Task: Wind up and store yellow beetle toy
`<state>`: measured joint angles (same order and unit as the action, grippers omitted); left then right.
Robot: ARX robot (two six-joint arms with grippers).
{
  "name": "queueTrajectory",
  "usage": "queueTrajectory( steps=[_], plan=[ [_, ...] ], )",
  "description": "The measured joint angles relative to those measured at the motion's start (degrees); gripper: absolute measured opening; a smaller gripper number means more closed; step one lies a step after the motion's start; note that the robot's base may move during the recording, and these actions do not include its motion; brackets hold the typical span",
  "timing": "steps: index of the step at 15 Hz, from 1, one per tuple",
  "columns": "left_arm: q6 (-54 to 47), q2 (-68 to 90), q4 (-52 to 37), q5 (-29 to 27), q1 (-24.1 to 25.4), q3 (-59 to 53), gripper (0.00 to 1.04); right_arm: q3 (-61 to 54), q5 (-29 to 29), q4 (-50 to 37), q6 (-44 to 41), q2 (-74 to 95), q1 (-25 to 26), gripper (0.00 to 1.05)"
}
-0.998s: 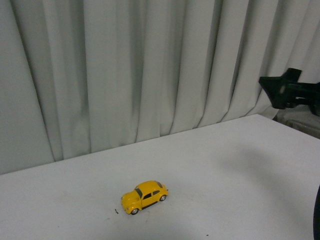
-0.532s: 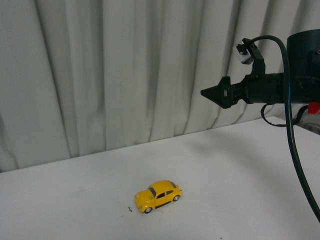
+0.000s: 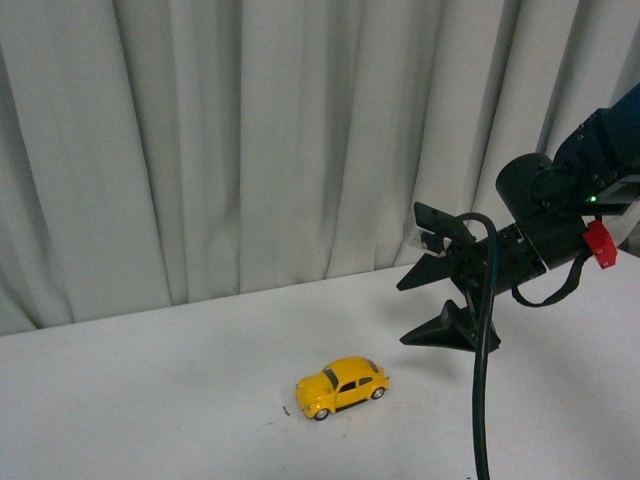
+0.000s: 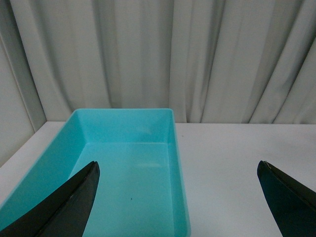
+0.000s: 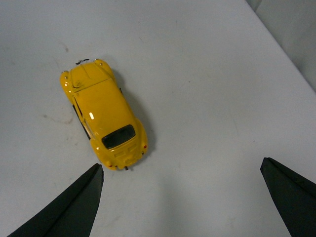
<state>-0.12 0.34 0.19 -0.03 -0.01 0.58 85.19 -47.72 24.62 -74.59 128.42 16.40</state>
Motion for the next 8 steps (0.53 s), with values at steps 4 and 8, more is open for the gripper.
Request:
queueTrajectory(
  steps=[4, 8],
  plan=[
    [0.02, 0.0, 0.0, 0.0, 0.0, 0.0, 0.98, 13.33, -0.46, 14.05, -13.53, 8.63, -4.15, 0.98],
    [0.0, 0.0, 0.0, 0.0, 0.0, 0.0, 0.98, 16.2, -0.57, 18.32, -17.03, 10.69, -7.96, 0.98]
  ],
)
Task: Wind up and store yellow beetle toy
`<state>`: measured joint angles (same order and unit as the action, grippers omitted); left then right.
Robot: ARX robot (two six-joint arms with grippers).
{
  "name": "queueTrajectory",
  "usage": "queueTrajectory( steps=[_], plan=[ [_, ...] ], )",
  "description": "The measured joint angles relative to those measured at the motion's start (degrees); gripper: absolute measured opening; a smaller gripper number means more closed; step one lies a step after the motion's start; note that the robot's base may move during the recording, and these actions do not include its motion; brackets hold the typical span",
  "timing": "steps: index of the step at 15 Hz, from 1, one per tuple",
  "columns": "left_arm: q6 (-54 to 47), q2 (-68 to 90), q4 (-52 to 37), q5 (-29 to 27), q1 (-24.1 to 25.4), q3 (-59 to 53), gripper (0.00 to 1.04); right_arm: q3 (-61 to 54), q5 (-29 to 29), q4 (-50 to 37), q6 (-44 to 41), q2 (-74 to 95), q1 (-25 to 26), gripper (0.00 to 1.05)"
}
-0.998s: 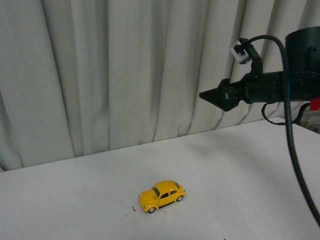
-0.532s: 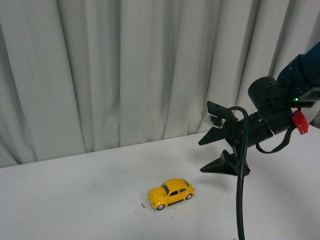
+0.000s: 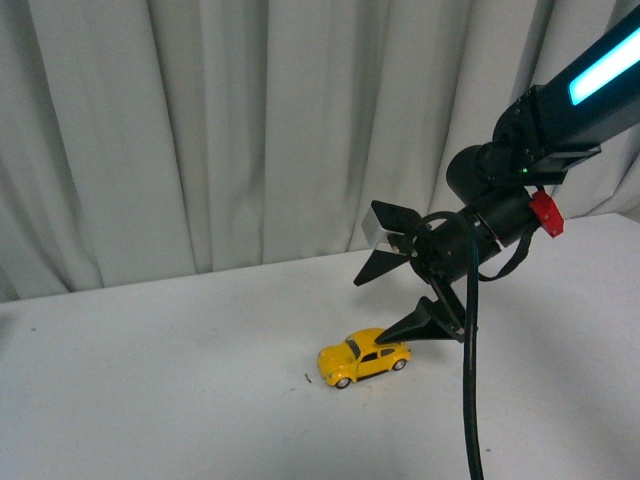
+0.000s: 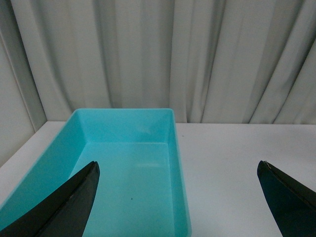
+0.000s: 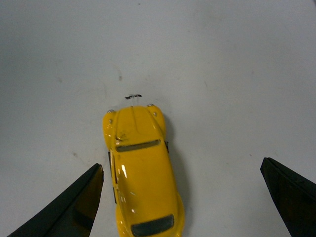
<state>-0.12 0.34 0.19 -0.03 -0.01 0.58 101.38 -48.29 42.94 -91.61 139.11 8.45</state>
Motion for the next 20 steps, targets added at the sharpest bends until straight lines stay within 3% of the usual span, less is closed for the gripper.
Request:
queueTrajectory(
  steps=[3, 10, 15, 20],
  plan=[
    [0.02, 0.0, 0.0, -0.04, 0.0, 0.0, 0.98, -0.17, 2.58, 4.59, -4.17, 1.92, -2.12, 0.98],
    [0.0, 0.0, 0.0, 0.0, 0.0, 0.0, 0.98, -0.74, 6.05, 4.28, -6.19, 3.26, -2.64, 0.96],
    [0.0, 0.0, 0.0, 0.0, 0.0, 0.0, 0.98, -0.81, 6.73, 1.01, -3.28, 3.37, -3.21, 0.44],
    [0.0, 0.0, 0.0, 0.0, 0.0, 0.0, 0.98, -4.15, 4.52, -3.19, 3.54, 2.36, -6.21, 0.42]
  ],
)
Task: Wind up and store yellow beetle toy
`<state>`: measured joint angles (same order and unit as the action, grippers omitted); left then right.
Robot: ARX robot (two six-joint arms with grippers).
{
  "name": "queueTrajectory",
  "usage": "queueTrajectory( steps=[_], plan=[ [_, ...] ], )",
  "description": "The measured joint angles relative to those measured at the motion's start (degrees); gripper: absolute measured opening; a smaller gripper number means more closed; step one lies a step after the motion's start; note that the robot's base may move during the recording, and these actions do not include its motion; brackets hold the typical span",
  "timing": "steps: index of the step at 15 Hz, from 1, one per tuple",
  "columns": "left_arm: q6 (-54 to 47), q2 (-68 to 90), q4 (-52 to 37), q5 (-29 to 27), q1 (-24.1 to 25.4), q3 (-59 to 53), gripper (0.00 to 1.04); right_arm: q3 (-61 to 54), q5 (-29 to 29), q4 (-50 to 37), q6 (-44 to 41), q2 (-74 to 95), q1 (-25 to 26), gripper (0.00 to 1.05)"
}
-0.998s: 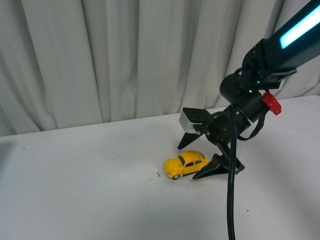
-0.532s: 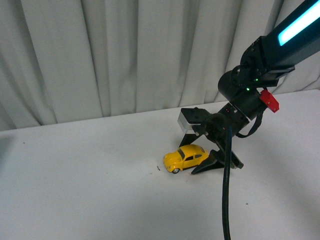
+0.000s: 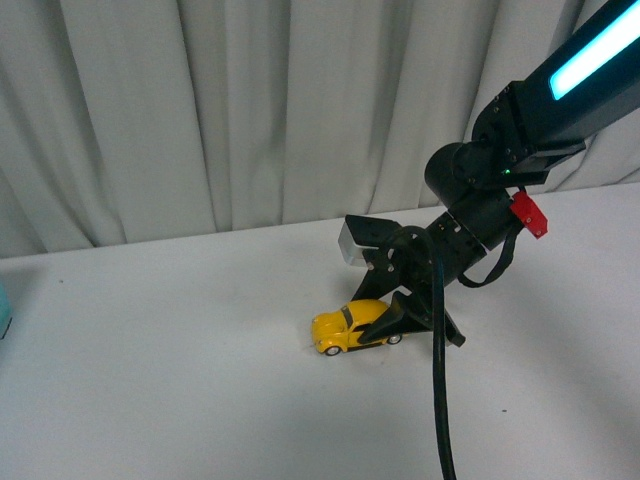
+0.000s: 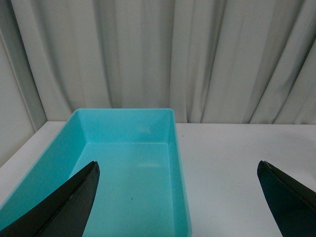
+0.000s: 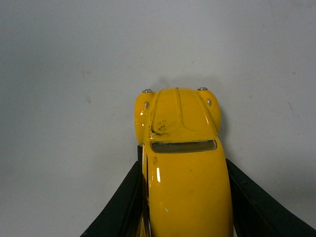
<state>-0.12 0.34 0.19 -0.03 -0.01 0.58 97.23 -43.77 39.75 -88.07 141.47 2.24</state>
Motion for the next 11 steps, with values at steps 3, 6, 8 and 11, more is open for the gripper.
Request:
queueTrajectory(
  steps=[3, 6, 8, 11],
  plan=[
    [0.0, 0.0, 0.0, 0.0, 0.0, 0.0, 0.98, -0.87, -0.09, 0.66, -0.66, -0.26, 0.02, 0.42],
    [0.0, 0.0, 0.02, -0.04, 0.0, 0.0, 0.98, -3.74, 0.13, -0.42, -4.22, -1.25, 1.68, 0.42],
    [0.0, 0.0, 0.0, 0.0, 0.0, 0.0, 0.98, -5.14, 0.13, -0.42, -5.95, -1.7, 3.91, 0.42],
    [0.0, 0.0, 0.0, 0.0, 0.0, 0.0, 0.98, -7.85, 0.44, 0.17, -9.57, -2.49, 9.14, 0.42]
  ],
)
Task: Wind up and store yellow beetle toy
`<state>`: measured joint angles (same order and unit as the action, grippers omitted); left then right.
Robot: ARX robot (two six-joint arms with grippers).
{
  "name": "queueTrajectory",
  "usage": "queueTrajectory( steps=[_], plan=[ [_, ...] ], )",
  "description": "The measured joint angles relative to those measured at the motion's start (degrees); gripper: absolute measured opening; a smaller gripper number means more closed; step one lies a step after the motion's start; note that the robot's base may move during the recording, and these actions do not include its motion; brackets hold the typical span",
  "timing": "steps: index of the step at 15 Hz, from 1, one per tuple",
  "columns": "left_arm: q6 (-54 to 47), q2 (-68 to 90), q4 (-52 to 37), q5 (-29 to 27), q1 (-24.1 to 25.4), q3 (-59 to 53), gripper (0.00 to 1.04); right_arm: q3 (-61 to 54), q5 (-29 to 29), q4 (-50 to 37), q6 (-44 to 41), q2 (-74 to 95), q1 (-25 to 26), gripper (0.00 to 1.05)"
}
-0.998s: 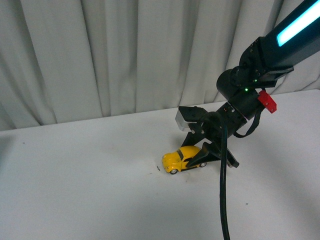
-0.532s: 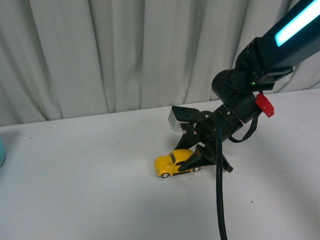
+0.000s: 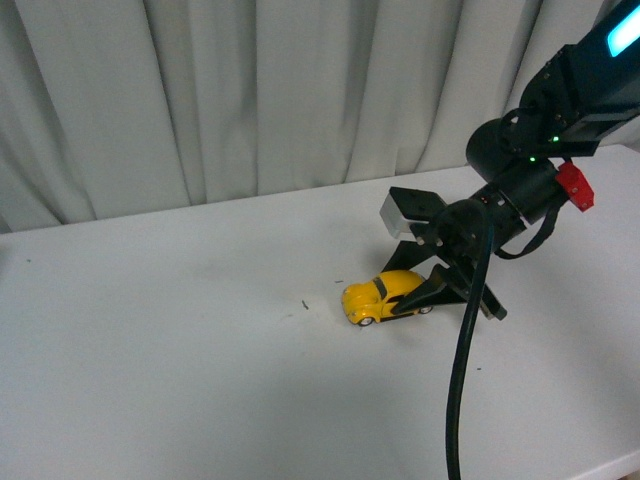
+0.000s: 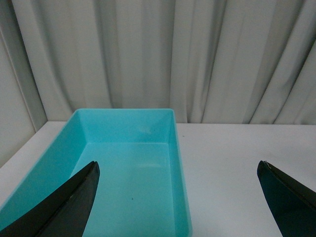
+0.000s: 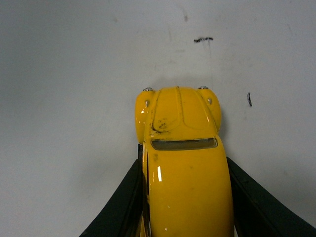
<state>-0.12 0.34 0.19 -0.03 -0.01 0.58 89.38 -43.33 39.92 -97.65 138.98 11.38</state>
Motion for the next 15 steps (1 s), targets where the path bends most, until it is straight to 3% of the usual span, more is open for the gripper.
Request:
queueTrajectory(
  steps=[5, 11, 13, 14, 15],
  plan=[
    [0.0, 0.0, 0.0, 0.0, 0.0, 0.0, 0.98, -7.02, 1.2, 2.08, -2.51, -3.48, 9.07, 0.42],
    [0.0, 0.0, 0.0, -0.02, 0.0, 0.0, 0.98, -9.11, 1.75, 2.84, -2.84, -5.01, 12.85, 0.44],
    [0.0, 0.0, 0.0, 0.0, 0.0, 0.0, 0.98, -9.75, 4.15, 3.45, -2.64, -4.98, 13.68, 0.63],
    [0.0, 0.0, 0.0, 0.0, 0.0, 0.0, 0.98, -9.97, 3.96, 3.72, -2.93, -4.98, 15.39, 0.97],
    [0.0, 0.0, 0.0, 0.0, 0.0, 0.0, 0.98, -9.99, 3.96, 3.69, -2.95, -5.01, 15.61, 0.99]
  ],
)
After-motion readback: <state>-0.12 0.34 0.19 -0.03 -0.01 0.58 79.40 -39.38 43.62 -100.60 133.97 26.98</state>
